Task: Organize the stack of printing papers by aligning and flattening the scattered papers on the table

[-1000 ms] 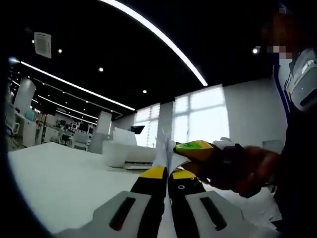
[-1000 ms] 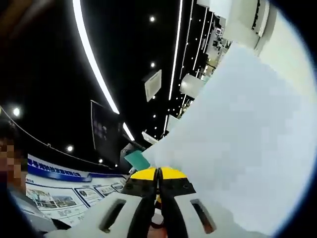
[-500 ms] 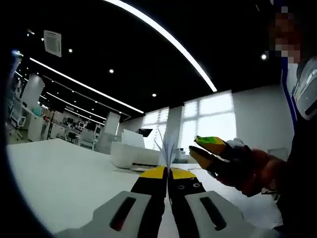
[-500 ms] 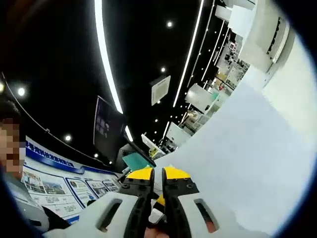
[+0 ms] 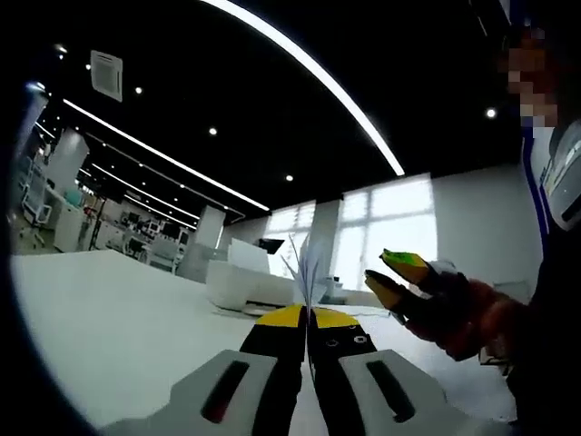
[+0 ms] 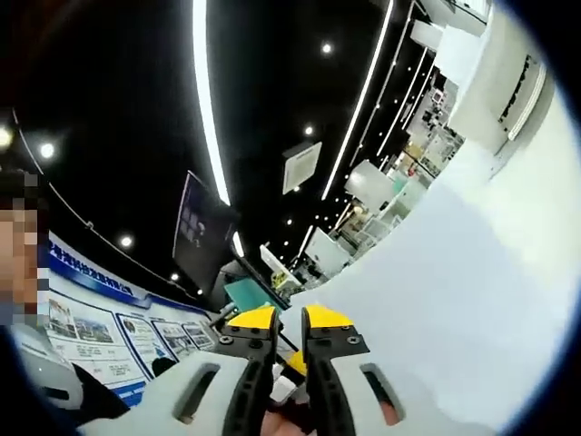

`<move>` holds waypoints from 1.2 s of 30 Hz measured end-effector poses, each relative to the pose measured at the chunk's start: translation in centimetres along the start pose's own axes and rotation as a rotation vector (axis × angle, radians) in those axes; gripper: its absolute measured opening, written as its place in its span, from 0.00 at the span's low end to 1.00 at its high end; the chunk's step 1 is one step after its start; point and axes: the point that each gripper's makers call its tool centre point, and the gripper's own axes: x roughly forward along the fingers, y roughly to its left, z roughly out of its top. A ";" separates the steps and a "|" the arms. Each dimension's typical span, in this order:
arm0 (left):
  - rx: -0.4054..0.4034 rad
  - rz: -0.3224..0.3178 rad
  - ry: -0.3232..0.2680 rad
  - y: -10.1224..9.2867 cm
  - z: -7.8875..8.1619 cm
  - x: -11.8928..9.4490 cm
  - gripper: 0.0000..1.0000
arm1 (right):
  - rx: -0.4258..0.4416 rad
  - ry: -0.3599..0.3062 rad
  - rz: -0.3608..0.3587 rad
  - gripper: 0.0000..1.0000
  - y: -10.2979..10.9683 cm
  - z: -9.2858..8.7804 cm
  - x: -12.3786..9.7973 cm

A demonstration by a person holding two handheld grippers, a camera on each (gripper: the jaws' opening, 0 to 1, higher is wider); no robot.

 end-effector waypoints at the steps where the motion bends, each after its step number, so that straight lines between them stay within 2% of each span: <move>1: -0.001 0.002 -0.001 0.1 0.0 0.0 0.06 | -0.004 0.002 0.001 0.08 0.1 0.0 0.0; 15: -0.032 0.029 -0.035 1.8 0.4 -0.3 0.06 | -0.110 0.026 -0.013 0.16 0.1 1.1 -1.9; 20: -0.035 0.042 -0.040 2.1 0.4 -0.4 0.06 | -0.147 0.030 -0.035 0.19 -0.5 2.6 -3.6; 23: -0.057 0.057 -0.055 3.6 0.6 -0.7 0.06 | -0.174 0.015 -0.060 0.20 -1.0 4.1 -4.7; 26: -0.080 0.065 -0.069 3.9 0.7 -0.8 0.06 | -0.207 0.003 -0.086 0.21 -1.5 5.4 -5.8; 30: -0.115 0.060 -0.098 3.4 1.2 -1.0 0.06 | -0.255 -0.001 -0.120 0.22 -2.2 6.7 -7.4; 36: -0.188 0.057 -0.127 3.8 1.5 -1.3 0.06 | -0.314 0.010 -0.172 0.23 -3.9 8.1 -9.6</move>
